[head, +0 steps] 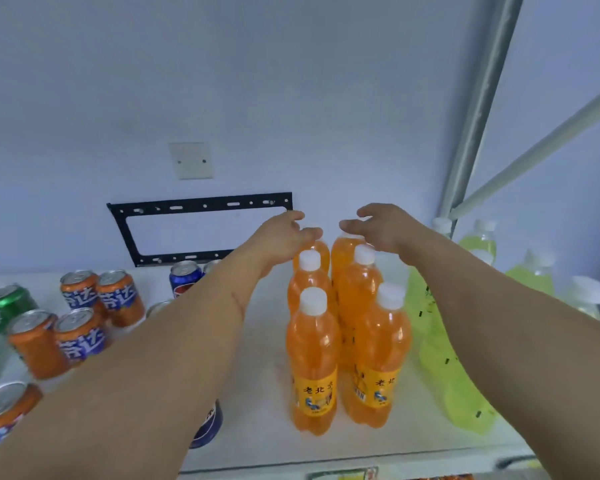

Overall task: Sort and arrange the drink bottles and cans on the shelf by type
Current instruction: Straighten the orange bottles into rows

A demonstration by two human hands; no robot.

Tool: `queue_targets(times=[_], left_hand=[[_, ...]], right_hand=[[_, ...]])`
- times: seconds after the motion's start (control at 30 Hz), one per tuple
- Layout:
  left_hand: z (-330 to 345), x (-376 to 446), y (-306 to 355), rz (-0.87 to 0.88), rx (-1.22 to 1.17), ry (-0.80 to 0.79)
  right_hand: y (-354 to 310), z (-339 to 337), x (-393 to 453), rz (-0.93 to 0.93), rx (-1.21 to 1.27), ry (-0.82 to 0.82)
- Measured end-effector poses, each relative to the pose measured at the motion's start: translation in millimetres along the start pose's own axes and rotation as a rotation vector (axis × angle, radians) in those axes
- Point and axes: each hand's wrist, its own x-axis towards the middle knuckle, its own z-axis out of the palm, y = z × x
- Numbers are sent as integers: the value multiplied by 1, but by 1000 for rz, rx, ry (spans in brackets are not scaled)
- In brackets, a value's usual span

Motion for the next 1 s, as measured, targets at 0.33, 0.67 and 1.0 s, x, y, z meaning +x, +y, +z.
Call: queue_targets(times=[0.33,0.67,1.0], left_hand=[[8,4,4,43,132,78],[8,-75,-6,116,15,20],[44,-142,-17,315,-348,432]], right_hand=[[12,3,14,-78,-166,37],[33,-8,-65,-95,123,-35],[80,31,-133,-109,625,213]])
